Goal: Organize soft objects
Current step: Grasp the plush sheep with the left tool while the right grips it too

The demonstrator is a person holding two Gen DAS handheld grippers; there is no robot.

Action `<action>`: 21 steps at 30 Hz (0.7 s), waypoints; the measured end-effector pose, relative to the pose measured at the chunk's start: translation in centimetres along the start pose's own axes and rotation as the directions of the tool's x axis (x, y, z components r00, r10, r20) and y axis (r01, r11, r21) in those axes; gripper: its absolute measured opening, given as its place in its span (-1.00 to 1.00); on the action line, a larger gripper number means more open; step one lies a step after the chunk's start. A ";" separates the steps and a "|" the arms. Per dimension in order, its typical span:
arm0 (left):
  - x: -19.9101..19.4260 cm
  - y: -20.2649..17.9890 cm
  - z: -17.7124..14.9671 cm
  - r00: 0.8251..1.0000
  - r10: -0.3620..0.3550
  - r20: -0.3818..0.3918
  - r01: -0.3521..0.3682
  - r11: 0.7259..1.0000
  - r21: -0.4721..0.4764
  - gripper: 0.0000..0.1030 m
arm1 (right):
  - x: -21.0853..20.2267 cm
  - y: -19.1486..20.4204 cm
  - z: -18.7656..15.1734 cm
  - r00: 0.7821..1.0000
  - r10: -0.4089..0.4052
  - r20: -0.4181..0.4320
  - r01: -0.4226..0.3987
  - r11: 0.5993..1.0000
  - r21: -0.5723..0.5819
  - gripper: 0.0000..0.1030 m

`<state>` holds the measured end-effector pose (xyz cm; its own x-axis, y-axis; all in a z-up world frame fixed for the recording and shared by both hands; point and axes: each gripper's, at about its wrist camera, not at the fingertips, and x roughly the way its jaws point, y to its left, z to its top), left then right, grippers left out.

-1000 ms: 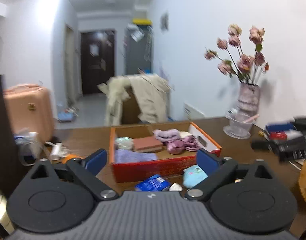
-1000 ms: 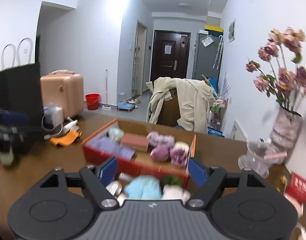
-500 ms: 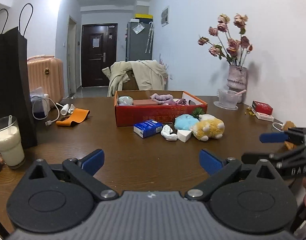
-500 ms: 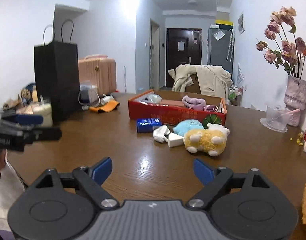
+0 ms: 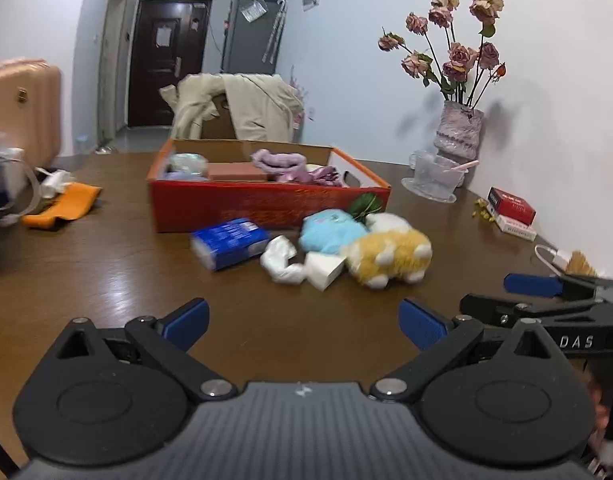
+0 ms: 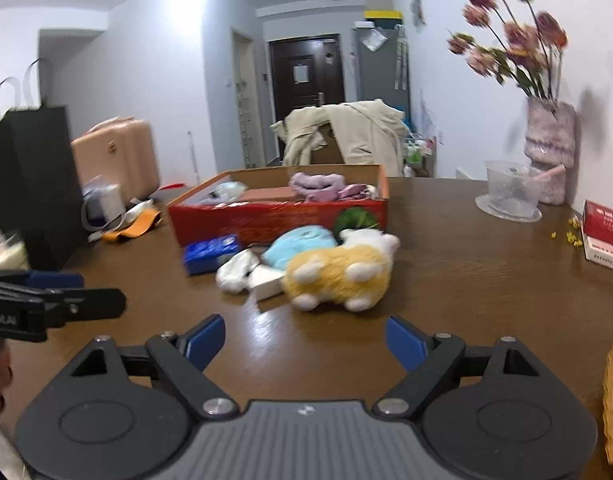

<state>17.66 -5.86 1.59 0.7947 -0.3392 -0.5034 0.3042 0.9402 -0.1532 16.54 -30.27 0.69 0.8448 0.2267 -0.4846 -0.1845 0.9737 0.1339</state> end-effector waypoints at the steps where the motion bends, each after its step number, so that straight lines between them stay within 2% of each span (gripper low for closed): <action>1: 1.3 -0.3 0.6 1.000 -0.013 -0.007 0.013 1.000 -0.007 0.99 | 0.6 -0.6 0.4 1.000 -0.003 -0.002 0.003 1.000 0.015 0.65; 3: 4.0 -0.7 1.7 0.999 -0.042 -0.026 0.042 0.999 -0.022 0.87 | 2.2 -2.0 1.2 1.000 -0.006 -0.003 0.006 0.999 0.046 0.62; 5: 6.7 -1.5 2.7 0.996 -0.071 -0.056 0.070 0.997 -0.029 0.61 | 4.1 -3.4 2.0 1.000 -0.006 -0.006 0.007 0.996 0.085 0.52; 7: 9.0 -1.9 3.4 0.990 -0.107 -0.092 0.104 0.994 -0.038 0.20 | 5.9 -4.4 2.7 1.000 -0.002 -0.010 0.003 0.993 0.118 0.41; 10: 11.8 -2.5 3.8 0.973 -0.187 -0.136 0.181 0.982 -0.060 -0.05 | 8.2 -5.8 3.4 1.000 0.017 0.002 -0.017 0.984 0.175 0.31; 15: 14.8 -2.7 4.0 0.965 -0.199 -0.171 0.186 0.978 -0.092 -0.06 | 12.0 -8.1 3.3 0.995 0.097 -0.036 -0.082 0.951 0.296 0.13; 17: 15.6 -2.5 4.0 0.961 -0.209 -0.180 0.191 0.975 -0.110 -0.07 | 12.8 -8.5 3.0 0.991 0.133 -0.036 -0.114 0.940 0.320 0.02; 19: 16.1 -2.3 3.9 0.956 -0.232 -0.181 0.210 0.969 -0.131 -0.13 | 12.9 -8.7 2.8 0.989 0.143 -0.032 -0.125 0.936 0.329 0.00; 21: 16.1 -2.4 3.9 0.959 -0.221 -0.177 0.202 0.972 -0.121 -0.19 | 12.9 -8.8 2.8 0.989 0.147 -0.033 -0.128 0.936 0.328 -0.04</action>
<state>31.78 -13.73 -2.79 0.6022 -0.5274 -0.5994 0.3926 0.8493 -0.3529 30.41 -35.95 -4.32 0.7918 0.3677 -0.4877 -0.1164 0.8746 0.4706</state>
